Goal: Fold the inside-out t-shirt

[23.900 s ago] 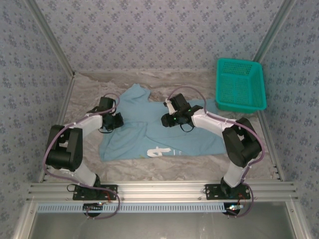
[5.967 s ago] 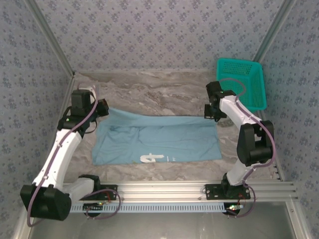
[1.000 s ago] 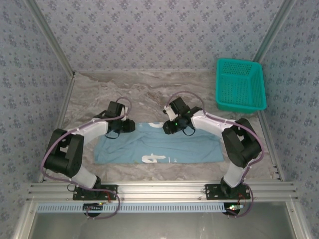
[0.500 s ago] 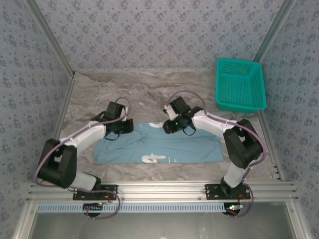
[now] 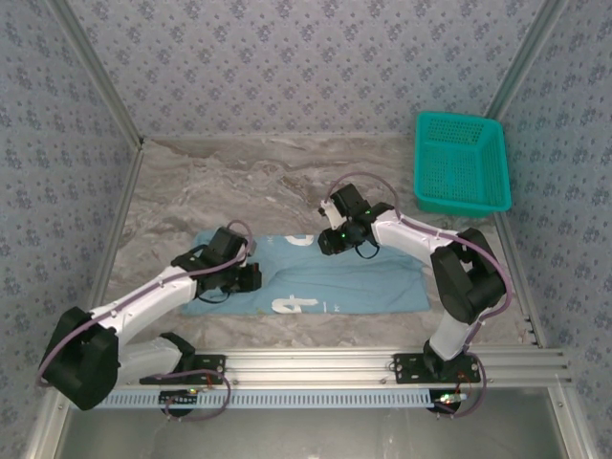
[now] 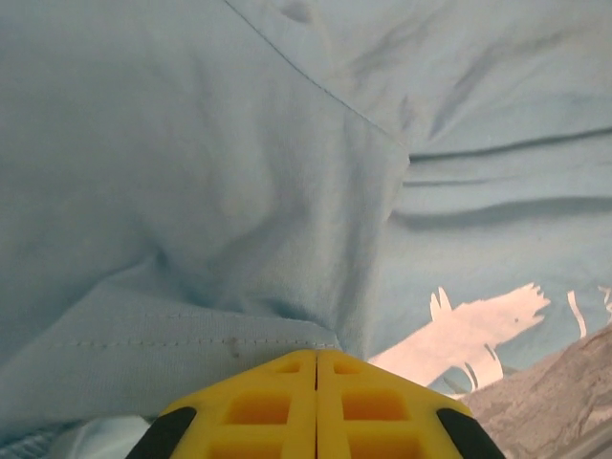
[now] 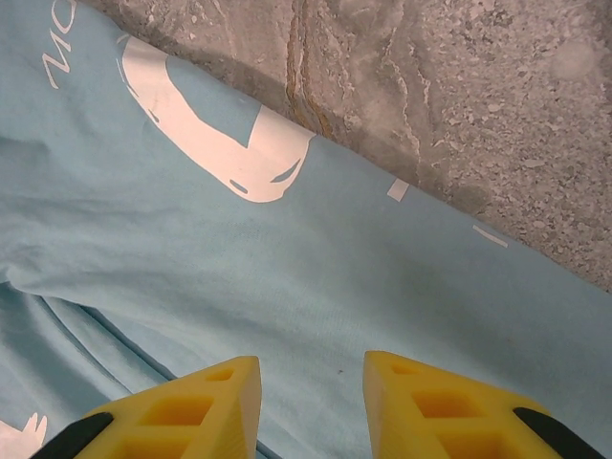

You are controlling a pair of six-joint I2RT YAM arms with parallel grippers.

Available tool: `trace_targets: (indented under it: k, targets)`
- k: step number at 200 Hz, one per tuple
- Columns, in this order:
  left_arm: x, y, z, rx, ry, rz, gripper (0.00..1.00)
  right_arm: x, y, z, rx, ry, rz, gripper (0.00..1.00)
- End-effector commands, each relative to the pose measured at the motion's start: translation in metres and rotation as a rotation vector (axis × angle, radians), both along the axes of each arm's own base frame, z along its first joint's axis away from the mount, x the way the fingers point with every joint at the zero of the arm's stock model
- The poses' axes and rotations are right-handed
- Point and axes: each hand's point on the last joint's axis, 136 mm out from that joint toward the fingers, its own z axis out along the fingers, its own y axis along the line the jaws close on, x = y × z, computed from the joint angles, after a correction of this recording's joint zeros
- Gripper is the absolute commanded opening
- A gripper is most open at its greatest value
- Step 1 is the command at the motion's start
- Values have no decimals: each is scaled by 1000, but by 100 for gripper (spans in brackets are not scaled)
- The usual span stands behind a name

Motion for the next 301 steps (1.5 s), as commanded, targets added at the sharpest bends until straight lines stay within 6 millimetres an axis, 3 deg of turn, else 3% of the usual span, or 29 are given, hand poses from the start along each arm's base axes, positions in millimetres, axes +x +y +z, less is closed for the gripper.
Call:
trace_targets:
  k: [1, 26, 46, 57, 77, 97, 116, 132, 150, 186, 195, 199, 220, 229, 301]
  targets:
    - [-10, -11, -3, -40, 45, -22, 8, 1, -3, 10, -19, -25, 5, 36]
    - [-16, -19, -5, -36, 87, -77, 16, 1, -2, 10, -23, -28, 5, 35]
    - [-23, -23, 4, -48, 105, -138, 39, -1, 1, 13, -17, -38, 12, 36]
    - [-23, -21, 12, -40, 87, -150, 46, -5, 7, 16, 3, -41, 28, 36]
    - [-12, 1, 24, 34, 11, -75, 51, -20, 32, 23, 79, -36, 79, 38]
    - [4, 45, 29, 108, -27, 131, 54, -42, 70, 30, 169, -28, 133, 42]
    - [4, 82, 16, 131, 21, 317, 54, -62, 110, 29, 276, 42, 136, 46]
    - [0, 95, 7, 134, 48, 404, 54, -82, 140, 28, 354, 113, 149, 50]
    - [-5, 114, 2, 196, 50, 493, 54, -99, 159, 23, 346, 109, 187, 53]
    - [-12, 136, -15, 238, 43, 602, 54, -115, 174, -2, 239, 88, 242, 55]
    - [-14, 136, -21, 242, 60, 603, 54, -118, 175, -11, 215, 88, 247, 54]
    - [-14, 135, -22, 243, 65, 600, 54, -115, 184, -2, 232, 71, 254, 54]
    - [-16, 135, -30, 264, 96, 579, 53, -114, 186, -12, 195, 61, 260, 54]
    - [-9, 131, -31, 246, 77, 571, 51, -114, 186, -16, 179, 53, 266, 53]
    - [-2, 126, -37, 247, 78, 533, 33, -122, 185, -40, 77, 40, 313, 47]
